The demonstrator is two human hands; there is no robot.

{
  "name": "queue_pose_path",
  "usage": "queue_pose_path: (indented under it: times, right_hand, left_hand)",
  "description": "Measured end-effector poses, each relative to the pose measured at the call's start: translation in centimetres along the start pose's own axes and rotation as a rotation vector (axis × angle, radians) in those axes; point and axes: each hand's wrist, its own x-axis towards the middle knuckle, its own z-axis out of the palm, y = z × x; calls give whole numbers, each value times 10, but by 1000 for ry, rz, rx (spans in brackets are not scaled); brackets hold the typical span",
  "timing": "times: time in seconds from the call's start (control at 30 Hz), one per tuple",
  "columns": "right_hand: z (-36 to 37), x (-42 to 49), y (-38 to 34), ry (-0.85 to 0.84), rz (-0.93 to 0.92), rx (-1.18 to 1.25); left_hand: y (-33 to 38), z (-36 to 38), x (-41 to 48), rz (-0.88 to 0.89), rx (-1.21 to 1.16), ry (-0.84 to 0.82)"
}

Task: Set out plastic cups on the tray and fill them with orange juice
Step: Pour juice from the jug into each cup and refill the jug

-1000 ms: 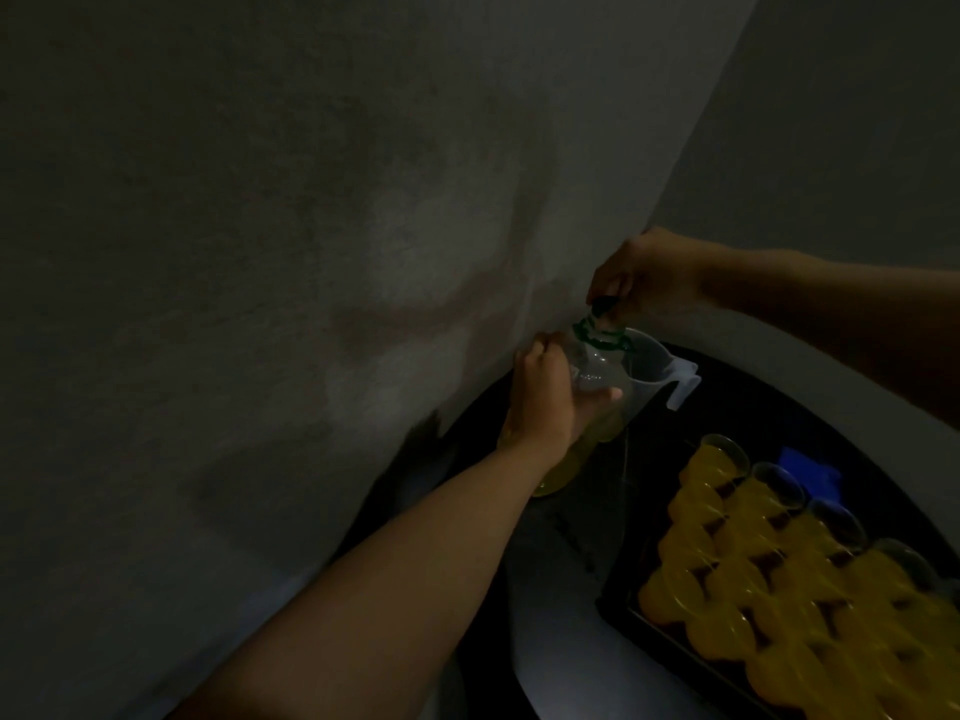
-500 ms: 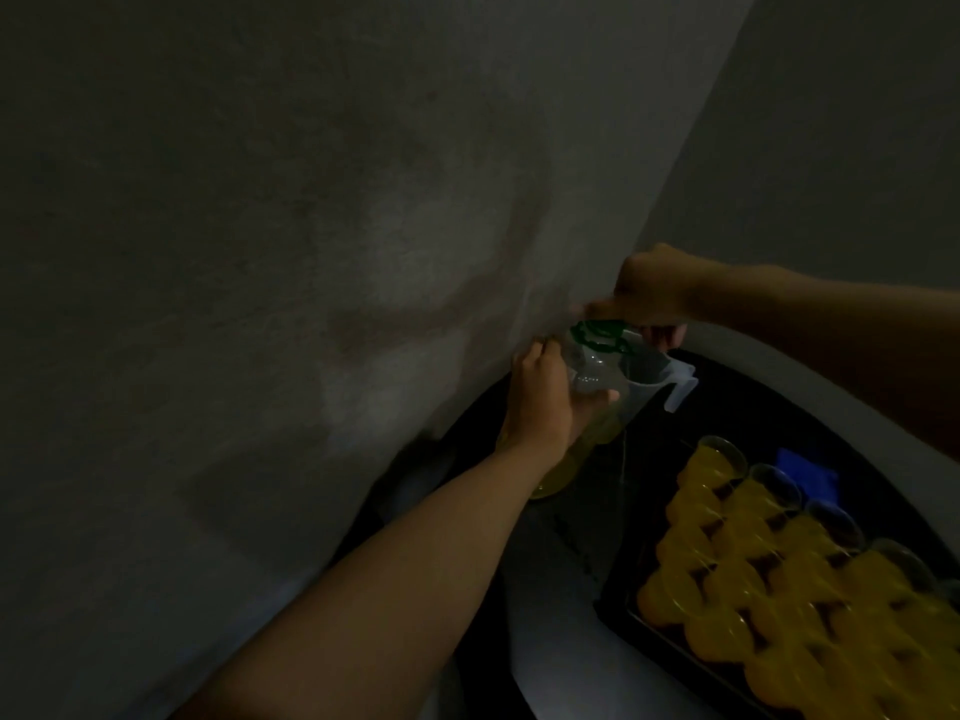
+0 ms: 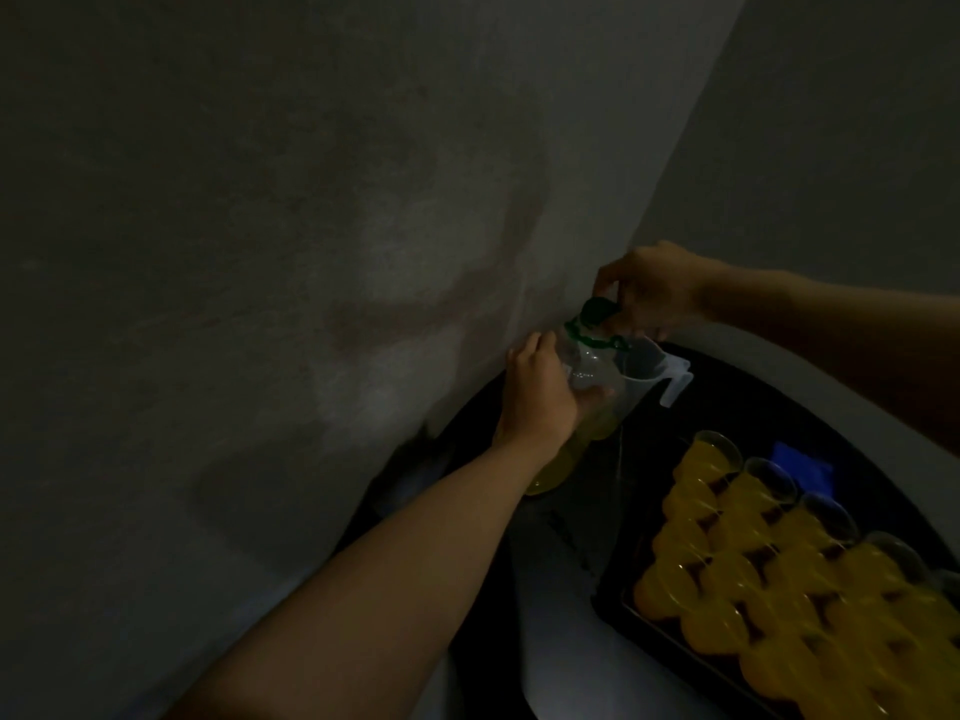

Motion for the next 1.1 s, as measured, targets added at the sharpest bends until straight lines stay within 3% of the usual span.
queue_pose_path:
  times: [0.17, 0.27, 0.67, 0.9, 1.0, 1.1]
  right_hand:
    - [-1, -1, -2, 82, -63, -227]
    - [1, -2, -1, 108, -99, -200]
    - [37, -7, -13, 327, 71, -167]
    - [43, -27, 7, 227, 226, -140]
    - [48, -54, 31, 106, 174, -149]
    - [55, -82, 54, 106, 226, -44]
  left_hand:
    - [-2, 1, 0, -9, -6, 7]
    - [-2, 2, 0, -6, 1, 10]
    - [-5, 5, 0, -16, 12, 1]
    - [-12, 0, 2, -35, 40, -141]
    - [-9, -14, -5, -40, 42, -214]
    - [-4, -26, -14, 49, 70, -167]
